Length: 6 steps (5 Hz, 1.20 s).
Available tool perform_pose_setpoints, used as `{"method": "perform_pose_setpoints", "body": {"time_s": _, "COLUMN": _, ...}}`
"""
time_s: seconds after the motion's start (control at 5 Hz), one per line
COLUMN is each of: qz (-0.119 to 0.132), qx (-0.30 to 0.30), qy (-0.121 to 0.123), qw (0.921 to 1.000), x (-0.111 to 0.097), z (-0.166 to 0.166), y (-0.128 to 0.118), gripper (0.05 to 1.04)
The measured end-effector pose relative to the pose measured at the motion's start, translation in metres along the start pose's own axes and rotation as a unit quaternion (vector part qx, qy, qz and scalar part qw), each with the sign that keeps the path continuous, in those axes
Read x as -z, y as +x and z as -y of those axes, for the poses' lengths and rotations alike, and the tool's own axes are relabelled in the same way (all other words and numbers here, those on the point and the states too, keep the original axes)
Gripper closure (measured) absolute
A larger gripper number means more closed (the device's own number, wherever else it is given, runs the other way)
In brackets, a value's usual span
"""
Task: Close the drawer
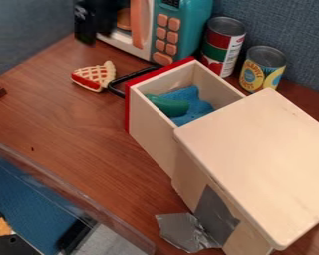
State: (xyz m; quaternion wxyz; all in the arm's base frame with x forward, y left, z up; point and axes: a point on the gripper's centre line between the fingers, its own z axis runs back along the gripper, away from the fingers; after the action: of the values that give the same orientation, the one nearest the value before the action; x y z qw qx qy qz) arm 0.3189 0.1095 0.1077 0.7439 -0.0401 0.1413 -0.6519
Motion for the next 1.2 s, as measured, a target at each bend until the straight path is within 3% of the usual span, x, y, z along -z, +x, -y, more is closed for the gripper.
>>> {"method": "perform_pose_setpoints", "body": {"time_s": 0.2, "qz": -0.007, "qx": 0.116, "qy": 0.009, "qw": 0.9931, "x": 0.006, "z": -0.011, "y": 0.002, "gripper": 0.084}}
{"method": "perform_pose_setpoints", "body": {"time_s": 0.4, "qz": -0.022, "qx": 0.174, "qy": 0.033, "qw": 0.9839, "x": 0.01, "z": -0.021, "y": 0.004, "gripper": 0.084}}
{"method": "perform_pose_setpoints", "body": {"time_s": 0.6, "qz": -0.03, "qx": 0.187, "qy": 0.056, "qw": 0.9802, "x": 0.008, "z": -0.028, "y": 0.004, "gripper": 0.084}}
{"method": "perform_pose_setpoints", "body": {"time_s": 0.8, "qz": -0.031, "qx": 0.173, "qy": 0.07, "qw": 0.982, "x": 0.017, "z": -0.037, "y": -0.003, "gripper": 0.084}}
{"method": "perform_pose_setpoints", "body": {"time_s": 1.2, "qz": -0.021, "qx": 0.179, "qy": 0.038, "qw": 0.9828, "x": 0.041, "z": -0.048, "y": -0.002, "gripper": 0.084}}
